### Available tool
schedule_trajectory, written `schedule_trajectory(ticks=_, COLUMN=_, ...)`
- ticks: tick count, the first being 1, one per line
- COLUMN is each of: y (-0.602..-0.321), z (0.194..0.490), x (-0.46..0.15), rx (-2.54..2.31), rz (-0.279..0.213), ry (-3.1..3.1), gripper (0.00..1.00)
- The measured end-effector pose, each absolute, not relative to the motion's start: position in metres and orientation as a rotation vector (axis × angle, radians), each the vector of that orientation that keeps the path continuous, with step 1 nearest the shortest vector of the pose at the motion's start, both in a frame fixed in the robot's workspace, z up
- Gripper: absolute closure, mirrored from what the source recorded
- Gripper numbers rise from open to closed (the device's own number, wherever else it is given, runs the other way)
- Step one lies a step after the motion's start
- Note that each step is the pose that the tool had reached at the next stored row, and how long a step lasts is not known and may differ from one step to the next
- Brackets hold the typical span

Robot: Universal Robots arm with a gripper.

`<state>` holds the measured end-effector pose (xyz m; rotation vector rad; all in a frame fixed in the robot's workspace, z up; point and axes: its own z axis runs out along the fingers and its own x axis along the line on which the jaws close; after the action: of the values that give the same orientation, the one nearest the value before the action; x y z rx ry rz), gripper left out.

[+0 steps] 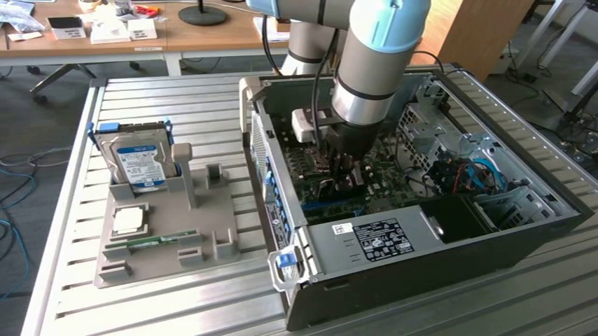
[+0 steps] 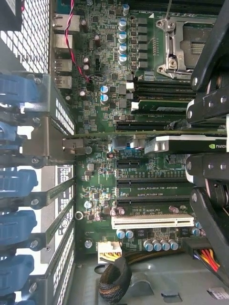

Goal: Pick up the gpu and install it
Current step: 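Insert the gpu into the slot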

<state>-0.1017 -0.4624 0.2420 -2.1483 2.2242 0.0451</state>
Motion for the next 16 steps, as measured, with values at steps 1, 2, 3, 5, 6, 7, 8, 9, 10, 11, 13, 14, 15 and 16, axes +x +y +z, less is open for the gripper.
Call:
schedule_trajectory(ticks=1, y=-0.4624, z=0.242, x=-0.1019, rx=-2.148, rz=0.045, ry=2.224, gripper=0.72)
schedule_trajectory(ticks=2, y=-0.4624, z=0.242, x=-0.1022, rx=-2.148, rz=0.045, ry=2.224, gripper=0.72)
schedule_trajectory(ticks=3, y=-0.4624, z=0.242, x=-0.1024, rx=-2.148, rz=0.045, ry=2.224, gripper=0.72)
schedule_trajectory(ticks=5, y=-0.4627, z=0.2419, x=-0.1026, rx=-2.148, rz=0.044, ry=2.223, gripper=0.72)
schedule_trajectory(ticks=6, y=-0.463, z=0.2419, x=-0.1028, rx=-2.148, rz=0.044, ry=2.223, gripper=0.72)
schedule_trajectory(ticks=7, y=-0.4632, z=0.2418, x=-0.1029, rx=-2.147, rz=0.045, ry=2.224, gripper=0.72)
schedule_trajectory(ticks=8, y=-0.4635, z=0.2418, x=-0.103, rx=-2.147, rz=0.044, ry=2.224, gripper=0.72)
schedule_trajectory(ticks=9, y=-0.4636, z=0.2418, x=-0.103, rx=-2.147, rz=0.044, ry=2.223, gripper=0.72)
schedule_trajectory(ticks=10, y=-0.4637, z=0.2417, x=-0.103, rx=-2.147, rz=0.045, ry=2.223, gripper=0.72)
schedule_trajectory(ticks=11, y=-0.4638, z=0.2418, x=-0.1029, rx=-2.147, rz=0.045, ry=2.223, gripper=0.72)
schedule_trajectory(ticks=13, y=-0.4638, z=0.2418, x=-0.1029, rx=-2.147, rz=0.044, ry=2.223, gripper=0.72)
schedule_trajectory(ticks=14, y=-0.4638, z=0.2418, x=-0.1029, rx=-2.147, rz=0.045, ry=2.223, gripper=0.72)
schedule_trajectory(ticks=15, y=-0.4639, z=0.2418, x=-0.1029, rx=-2.147, rz=0.044, ry=2.223, gripper=0.72)
schedule_trajectory(ticks=16, y=-0.4639, z=0.2418, x=-0.1029, rx=-2.147, rz=0.044, ry=2.223, gripper=0.72)
